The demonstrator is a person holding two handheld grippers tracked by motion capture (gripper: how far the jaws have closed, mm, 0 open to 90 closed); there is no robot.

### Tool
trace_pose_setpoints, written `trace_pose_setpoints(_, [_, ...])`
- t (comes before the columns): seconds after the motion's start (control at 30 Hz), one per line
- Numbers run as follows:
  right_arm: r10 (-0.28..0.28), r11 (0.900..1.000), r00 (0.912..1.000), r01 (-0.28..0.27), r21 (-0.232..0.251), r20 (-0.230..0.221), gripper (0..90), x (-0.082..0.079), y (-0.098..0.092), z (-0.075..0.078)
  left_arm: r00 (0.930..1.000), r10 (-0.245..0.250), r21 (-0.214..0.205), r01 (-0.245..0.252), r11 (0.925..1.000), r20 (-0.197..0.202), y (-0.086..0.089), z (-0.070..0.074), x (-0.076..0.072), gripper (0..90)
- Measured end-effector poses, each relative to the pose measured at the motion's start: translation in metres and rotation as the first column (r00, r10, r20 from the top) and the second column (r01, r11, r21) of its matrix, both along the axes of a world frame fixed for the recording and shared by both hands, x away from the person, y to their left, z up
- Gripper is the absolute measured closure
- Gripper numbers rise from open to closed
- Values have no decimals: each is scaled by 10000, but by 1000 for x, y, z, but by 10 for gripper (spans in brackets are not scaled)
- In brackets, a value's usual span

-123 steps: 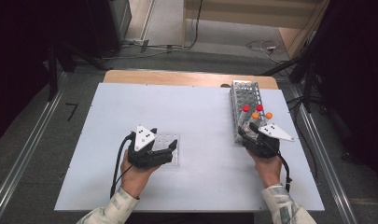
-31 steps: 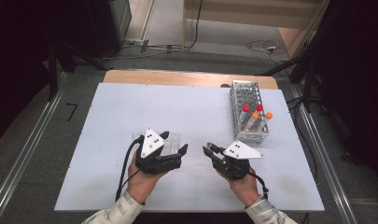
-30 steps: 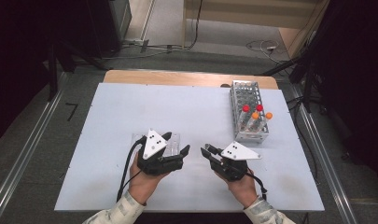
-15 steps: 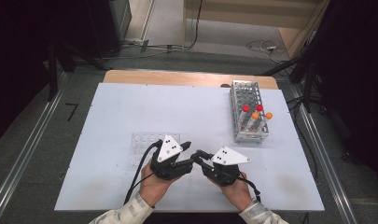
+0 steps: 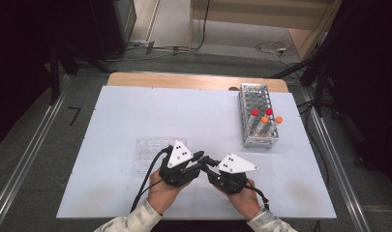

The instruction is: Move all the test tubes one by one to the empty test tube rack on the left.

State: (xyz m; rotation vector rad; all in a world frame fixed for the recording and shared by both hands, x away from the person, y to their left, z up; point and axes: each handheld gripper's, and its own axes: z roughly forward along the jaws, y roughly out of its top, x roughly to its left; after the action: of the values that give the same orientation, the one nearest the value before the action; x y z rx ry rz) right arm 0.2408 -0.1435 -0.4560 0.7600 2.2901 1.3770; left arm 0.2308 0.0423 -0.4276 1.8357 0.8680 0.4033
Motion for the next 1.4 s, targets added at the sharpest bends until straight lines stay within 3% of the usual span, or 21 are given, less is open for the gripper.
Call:
trace_pose_setpoints(0.27, [25, 10000, 10000, -25, 34, -19, 713, 0, 0, 0, 9999, 45, 54, -45, 10000, 91, 1, 0, 0, 765])
trace_pose_setpoints(0.33, [204, 9998, 9998, -203, 63, -90, 586, 1, 0, 0, 9999, 65, 14, -65, 10000, 83, 2, 1, 0, 765])
trace_pose_setpoints(0.37, [204, 9998, 9998, -203, 63, -90, 586, 1, 0, 0, 9999, 65, 14, -65, 10000, 83, 2, 1, 0, 766])
trace_pose_setpoints(0.43, [468, 9989, 9987, -466, 112, -211, 434, 0, 0, 0, 9999, 35, -23, -35, 10000, 105, 4, 3, 0, 765])
trace_pose_setpoints(0.6, [648, 9977, 9974, -642, 210, -302, 339, 0, -3, 2, 9999, 52, -252, -49, 9997, 136, 10, 11, -2, 765])
trace_pose_setpoints(0.87, [699, 9974, 9969, -692, 215, -356, 333, -3, -7, 1, 10000, 52, -368, -52, 9993, 11, 25, 21, -6, 765])
trace_pose_setpoints(1.17, [500, 9985, 9980, -491, 241, -379, 327, 0, -14, 1, 9986, 341, -511, -320, 9982, 408, 50, 45, -18, 766])
trace_pose_setpoints(1.4, [384, 9989, 9985, -374, 268, -385, 323, 0, -15, 2, 9964, 749, -431, -731, 9964, 404, 71, 54, -17, 765])
